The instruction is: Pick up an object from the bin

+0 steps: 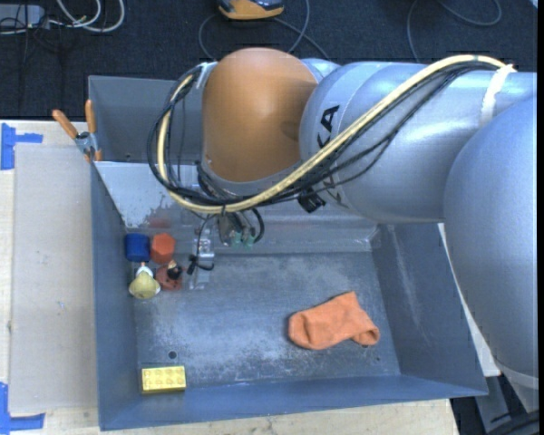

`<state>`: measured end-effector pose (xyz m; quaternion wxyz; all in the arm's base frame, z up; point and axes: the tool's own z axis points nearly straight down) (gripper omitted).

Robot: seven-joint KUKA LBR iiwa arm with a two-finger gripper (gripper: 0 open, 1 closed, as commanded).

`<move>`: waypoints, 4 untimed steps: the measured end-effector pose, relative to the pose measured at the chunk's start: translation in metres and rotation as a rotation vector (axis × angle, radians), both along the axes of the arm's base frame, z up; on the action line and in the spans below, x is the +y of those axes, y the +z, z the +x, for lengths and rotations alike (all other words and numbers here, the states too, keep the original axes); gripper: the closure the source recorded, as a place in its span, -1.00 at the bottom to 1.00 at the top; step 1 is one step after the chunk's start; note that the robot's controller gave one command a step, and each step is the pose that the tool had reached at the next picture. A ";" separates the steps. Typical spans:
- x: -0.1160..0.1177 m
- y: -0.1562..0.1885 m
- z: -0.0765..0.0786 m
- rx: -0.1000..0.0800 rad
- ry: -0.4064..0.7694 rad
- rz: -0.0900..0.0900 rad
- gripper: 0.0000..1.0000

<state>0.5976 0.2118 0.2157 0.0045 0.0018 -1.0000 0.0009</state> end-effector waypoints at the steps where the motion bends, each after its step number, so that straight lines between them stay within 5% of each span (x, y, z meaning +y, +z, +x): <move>1: -0.001 0.005 0.001 -0.008 -0.004 0.002 -1.00; 2: -0.031 -0.050 -0.034 -0.004 0.043 0.002 -1.00; 3: -0.020 -0.077 -0.028 0.002 0.033 -0.002 -1.00; 4: -0.001 -0.105 0.012 -0.009 0.054 0.004 -1.00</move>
Offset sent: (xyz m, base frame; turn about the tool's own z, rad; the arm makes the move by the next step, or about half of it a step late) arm -0.0467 -0.0442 -0.0715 -0.0574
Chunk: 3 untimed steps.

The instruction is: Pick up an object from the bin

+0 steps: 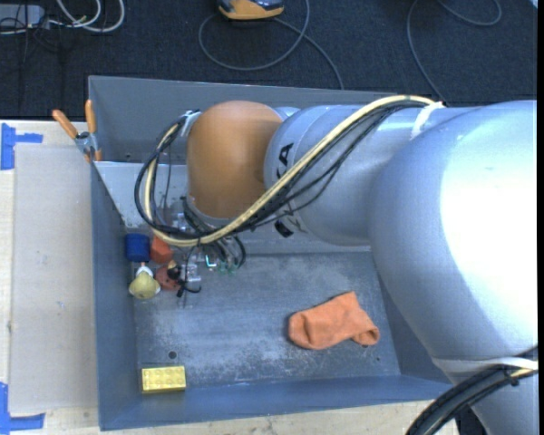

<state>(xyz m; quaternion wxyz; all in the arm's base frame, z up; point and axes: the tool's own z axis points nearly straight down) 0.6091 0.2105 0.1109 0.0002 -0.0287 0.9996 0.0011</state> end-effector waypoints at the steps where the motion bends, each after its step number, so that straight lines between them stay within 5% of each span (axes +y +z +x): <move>1: -0.001 -0.007 0.003 0.004 0.000 -0.002 -1.00; 3: -0.002 -0.007 0.004 0.004 -0.002 -0.002 -1.00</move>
Offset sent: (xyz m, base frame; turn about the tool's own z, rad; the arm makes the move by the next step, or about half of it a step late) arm 0.0000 0.0000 0.0000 0.0000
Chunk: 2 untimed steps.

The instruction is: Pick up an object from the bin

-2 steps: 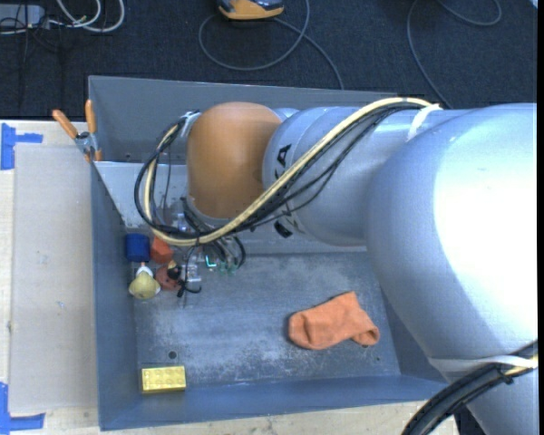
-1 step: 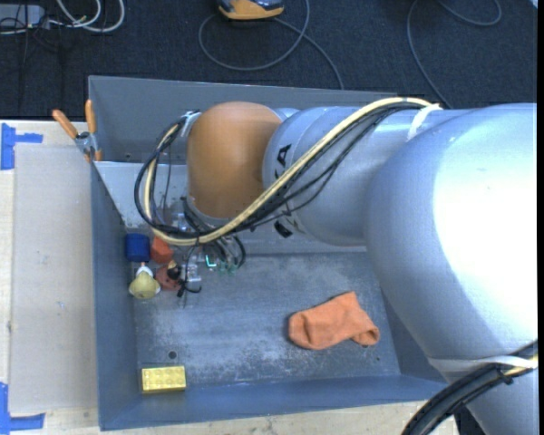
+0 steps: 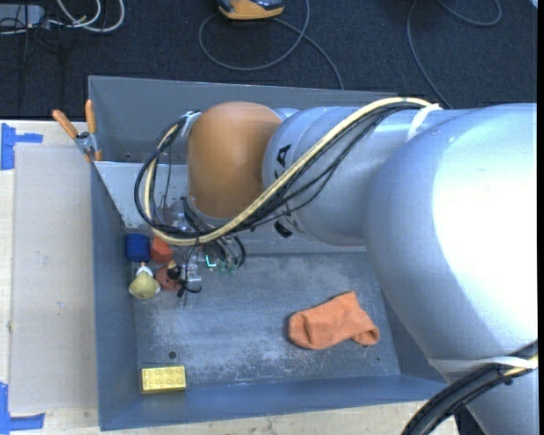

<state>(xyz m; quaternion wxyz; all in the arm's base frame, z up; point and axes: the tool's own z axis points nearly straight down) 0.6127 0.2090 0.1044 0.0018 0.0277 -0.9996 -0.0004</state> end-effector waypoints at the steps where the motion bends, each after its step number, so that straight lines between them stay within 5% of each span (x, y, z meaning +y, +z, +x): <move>1: 0.000 0.000 0.000 0.000 -0.001 0.000 -1.00; 2: 0.000 0.000 0.000 0.000 -0.001 0.000 -1.00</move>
Offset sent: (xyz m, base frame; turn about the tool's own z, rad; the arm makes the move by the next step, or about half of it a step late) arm 0.0000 0.0000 0.0000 0.0000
